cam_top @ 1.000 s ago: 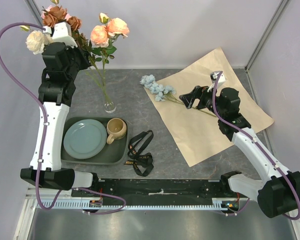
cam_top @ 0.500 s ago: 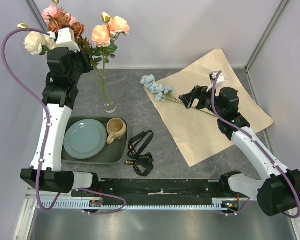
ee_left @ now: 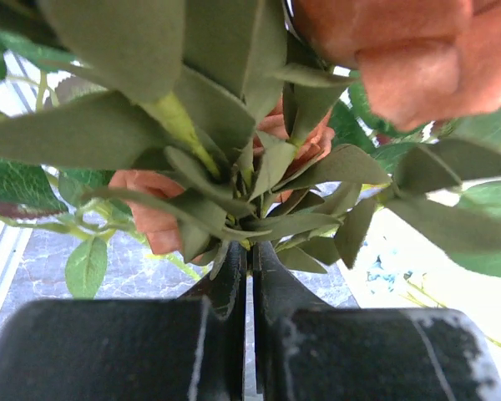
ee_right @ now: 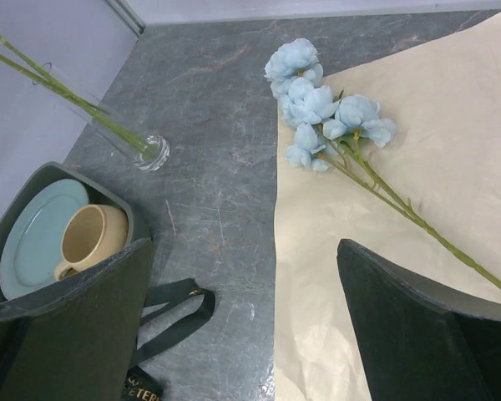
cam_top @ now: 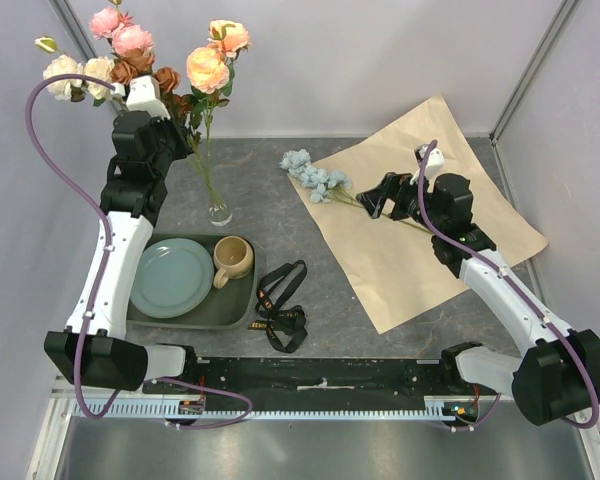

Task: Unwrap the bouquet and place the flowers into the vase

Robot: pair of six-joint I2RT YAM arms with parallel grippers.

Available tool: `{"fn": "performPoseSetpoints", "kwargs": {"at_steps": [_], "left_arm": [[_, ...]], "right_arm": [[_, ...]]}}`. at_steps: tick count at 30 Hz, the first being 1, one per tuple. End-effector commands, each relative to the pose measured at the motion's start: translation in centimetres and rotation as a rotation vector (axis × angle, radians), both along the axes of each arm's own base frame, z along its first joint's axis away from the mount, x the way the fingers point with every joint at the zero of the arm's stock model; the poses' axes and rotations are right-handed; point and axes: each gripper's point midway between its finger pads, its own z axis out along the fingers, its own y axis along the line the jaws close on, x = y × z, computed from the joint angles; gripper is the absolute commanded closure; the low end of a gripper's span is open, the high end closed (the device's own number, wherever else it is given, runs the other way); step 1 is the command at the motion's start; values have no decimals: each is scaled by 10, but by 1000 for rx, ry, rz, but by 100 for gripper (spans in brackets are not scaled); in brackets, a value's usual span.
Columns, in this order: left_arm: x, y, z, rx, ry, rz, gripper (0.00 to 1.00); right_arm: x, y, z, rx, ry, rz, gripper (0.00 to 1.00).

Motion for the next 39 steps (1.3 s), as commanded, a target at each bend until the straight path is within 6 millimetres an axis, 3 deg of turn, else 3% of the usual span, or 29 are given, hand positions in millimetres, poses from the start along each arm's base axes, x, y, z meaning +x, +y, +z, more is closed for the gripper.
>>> {"fn": "performPoseSetpoints", "kwargs": {"at_steps": [1,15,18,28,31,36,37,39], "left_arm": [[-1,6,4,-29,-61,38,98],[7,11,-47,-19,19,70,98],[7,11,-51,-23,26,74,94],[-4,6,-49,-57,36,52,55],[-11,4,-40,-77,21,41,42],[-27,-1,-20,-106,-18,14,33],[-30,-1,-16,-108,-21,9,24],[-36,-4,-9,-117,-26,-5,18]], "right_arm": [[5,4,17,17,-36,6,2],[15,11,-13,10,48,22,2],[17,12,-19,2,58,24,2],[23,16,-36,-21,109,21,2],[25,18,-37,-28,113,17,2],[29,19,-38,-42,122,14,2],[30,20,-39,-46,123,13,2],[33,19,-40,-62,123,8,2]]}}
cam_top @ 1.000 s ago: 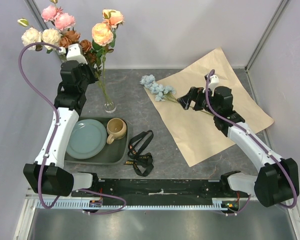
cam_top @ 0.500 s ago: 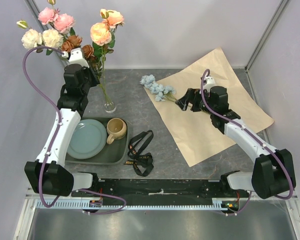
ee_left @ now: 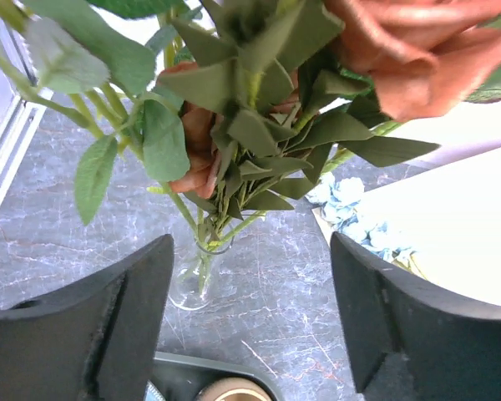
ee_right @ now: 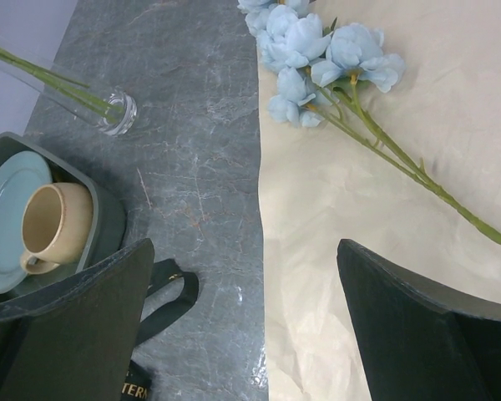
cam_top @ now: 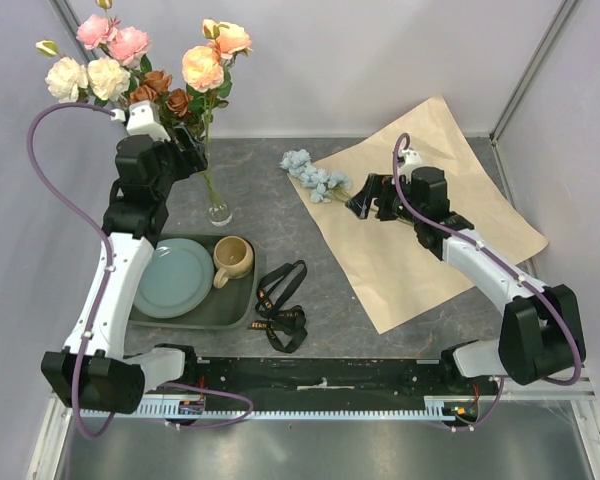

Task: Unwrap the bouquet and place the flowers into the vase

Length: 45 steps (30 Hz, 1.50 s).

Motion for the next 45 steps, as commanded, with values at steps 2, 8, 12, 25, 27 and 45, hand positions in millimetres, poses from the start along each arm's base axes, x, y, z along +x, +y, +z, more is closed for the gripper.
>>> {"fn": "performPoseSetpoints", "kwargs": {"at_steps": [2,8,12,25,27,45], "left_arm": [[-22,-8,35,-73,-58,-39,10],[-60,-34,36,-156,-61,-182,7],[-90,-62,17,-223,-24,-342,11],[-198,-132,-24,-385,101,-876,21],[-204,-132,-26,-376,106,-885,20],[-208,-132,-19,-385,135,-884,21]], "right_arm": [[20,1,14,-49,-47,-28,2],[46,-5,-14,-328,-74,-38,2],[63,2,-41,-462,-88,86,2],[116,-39,-142,-814,25,381,35],[118,-43,-148,-853,38,414,39],[125,-60,-90,-952,-96,232,100]]}}
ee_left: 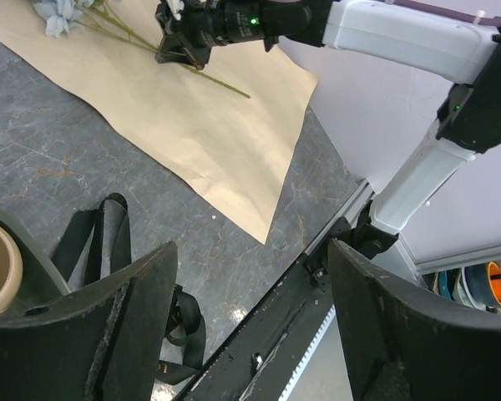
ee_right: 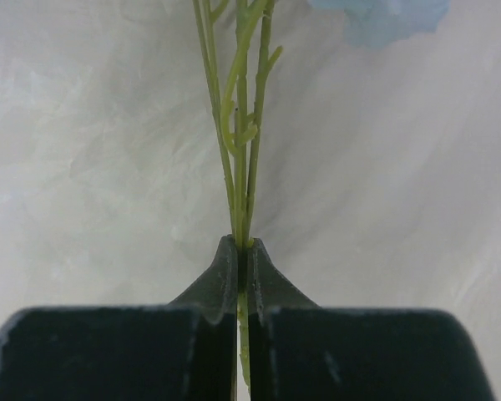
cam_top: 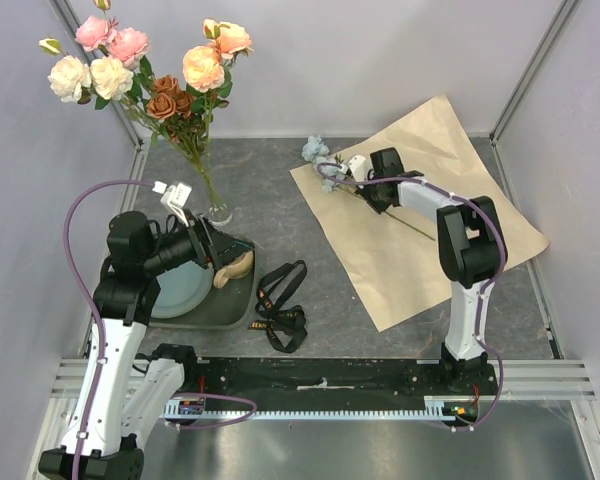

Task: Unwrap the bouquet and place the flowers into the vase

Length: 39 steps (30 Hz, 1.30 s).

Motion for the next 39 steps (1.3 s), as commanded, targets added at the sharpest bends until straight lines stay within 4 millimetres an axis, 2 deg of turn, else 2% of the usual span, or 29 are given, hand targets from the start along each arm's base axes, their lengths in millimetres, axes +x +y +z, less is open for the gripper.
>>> {"fn": "performPoseSetpoints", "kwargs": {"at_steps": [1,3,4,5,6,7,8,9,10,11,12,13,14,15,16,18,19,20,21,23,25,26,27,29,33,34,35,37,39], "left_arm": [[-6,-4,24,-21,-36,-39,21],[-5,-6,30,-42,-24,-41,19],[-4,-7,34,-56,-35,-50,18],[-2,-8,35,-67,-32,-54,18],[-2,-11,38,-97,-13,-57,17],[1,-12,47,-120,-53,-65,17],[3,-14,45,-139,-42,-68,18],[2,-17,48,-177,-13,-73,21],[3,-18,52,-198,-23,-73,22],[5,-21,57,-220,-55,-81,24],[6,-23,61,-247,-50,-82,26],[8,-29,64,-258,-61,-82,27],[9,-34,70,-266,-87,-87,28],[2,-47,72,-266,-93,-132,28],[11,-55,69,-262,-83,-115,27],[-2,-83,79,-252,-109,-201,22],[-2,-93,79,-246,-106,-220,21],[7,-102,81,-241,-103,-196,21],[1,-115,82,-235,-117,-227,21],[16,-128,82,-218,-127,-189,22],[23,-140,81,-203,-147,-199,33],[33,-151,76,-191,-127,-211,35],[32,-159,76,-193,-124,-237,37],[39,-177,78,-182,-129,-277,35],[49,-190,89,-172,-182,-286,25],[49,-193,101,-184,-213,-295,23],[52,-199,98,-175,-212,-306,22],[52,-205,109,-181,-223,-330,23],[59,-210,105,-169,-217,-326,30]], "right_arm": [[16,-2,100,59,-256,-117,100],[9,-3,118,140,-269,-203,100],[4,3,144,204,-310,-210,100],[-2,14,153,286,-305,-190,100],[-15,21,148,369,-265,-218,100],[-20,29,179,470,-328,-204,100],[-28,37,188,537,-332,-192,100],[-47,49,178,636,-259,-186,100],[-55,55,212,731,-330,-150,100],[-66,60,219,785,-323,-133,100],[-82,64,208,834,-278,-133,100],[-95,67,241,949,-327,-119,100],[-105,69,249,1008,-330,-118,100],[-116,69,249,1069,-348,-108,100],[-135,69,271,1171,-354,-106,100],[-158,65,282,1247,-385,-88,100],[-165,64,284,1266,-379,-90,100],[-171,63,286,1286,-372,-89,100],[-182,62,294,1311,-388,-62,100],[-196,64,302,1337,-381,-13,100],[-207,64,309,1353,-394,25,100],[-212,66,310,1353,-387,52,100],[-217,67,314,1357,-388,74,100],[-224,71,317,1368,-371,120,100],[-233,75,325,1366,-370,184,100],[-234,76,325,1365,-365,194,100],[-237,78,327,1368,-357,216,100],[-238,80,326,1378,-338,230,100],[-241,82,326,1390,-324,250,100]]}}
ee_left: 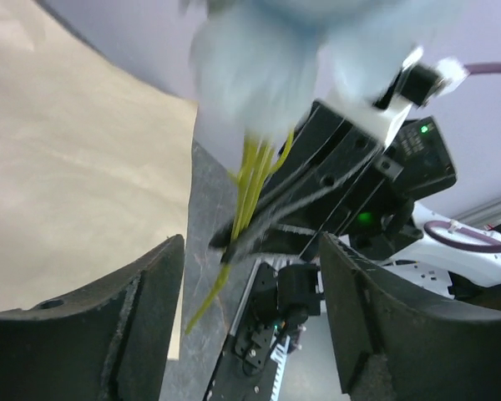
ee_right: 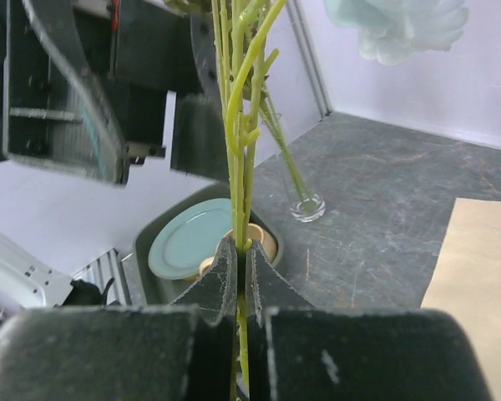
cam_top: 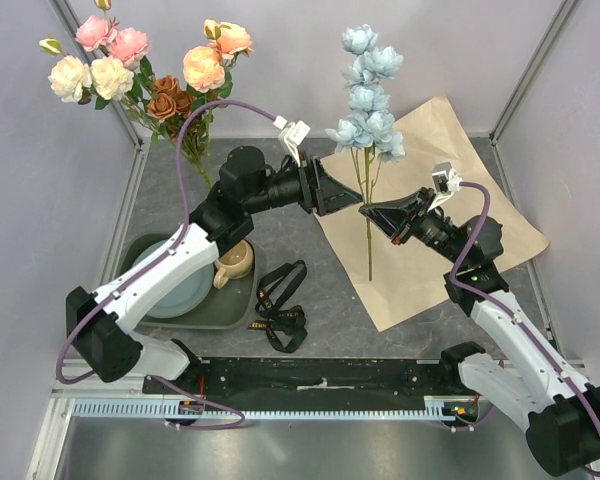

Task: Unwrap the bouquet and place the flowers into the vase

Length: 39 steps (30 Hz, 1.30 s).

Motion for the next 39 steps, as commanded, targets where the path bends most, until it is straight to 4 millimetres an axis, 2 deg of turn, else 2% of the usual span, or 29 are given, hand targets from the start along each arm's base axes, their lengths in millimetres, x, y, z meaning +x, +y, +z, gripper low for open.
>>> {"fn": "performPoseSetpoints", "kwargs": {"at_steps": [1,3,6,9,12,18,20,21,23,24,25,26,27,28,29,30,31,32,33,35,36,37,39], "left_arm": [[9,-9,42,-53,-155,-4,34],[13,-13,37,-45,-148,-9,37],[14,-17,43,-60,-153,-23,42],[17,-20,48,-80,-154,-21,52],[18,-19,57,-107,-173,-7,53],[23,-21,58,-116,-164,4,62],[24,-23,58,-117,-161,3,67],[24,-23,57,-116,-160,4,77],[26,-22,58,-118,-164,15,81],[25,-21,60,-117,-178,16,90],[25,-20,61,-116,-185,18,94],[24,-17,63,-116,-195,29,98],[24,-15,64,-105,-221,37,98],[24,-12,62,-83,-229,47,98],[25,-7,63,-69,-248,72,98],[21,2,72,-55,-314,90,98],[21,8,68,-21,-321,108,98],[22,14,70,-5,-347,136,98],[14,26,82,7,-425,155,98],[13,43,79,63,-455,210,98],[12,51,81,93,-502,235,98],[4,65,93,92,-537,265,98],[4,85,90,169,-569,329,98]], "right_arm": [[-15,8,19,32,-77,95,100],[-19,10,21,37,-89,117,100],[-20,11,19,27,-90,125,100],[-21,11,16,16,-95,132,100],[-23,12,14,11,-95,145,100],[-23,13,8,1,-91,150,100],[-23,13,6,0,-87,150,100],[-23,13,7,-1,-90,150,100],[-24,13,6,-6,-94,154,100],[-24,13,6,-6,-92,154,100],[-23,14,6,-9,-88,155,100],[-21,13,4,-12,-78,147,94],[-16,12,6,-14,-73,120,81],[-10,9,-3,-29,-15,88,69],[-7,6,-4,-33,-3,61,52],[-3,3,-4,-47,-14,25,43],[-3,0,-6,-58,-1,9,30],[-1,-3,-5,-65,0,-16,2],[2,-7,-2,-78,-16,-54,2],[5,-11,-2,-87,6,-88,2],[9,-16,7,-75,1,-127,2],[11,-18,6,-71,29,-141,2],[20,-25,11,-81,71,-204,2]]}}
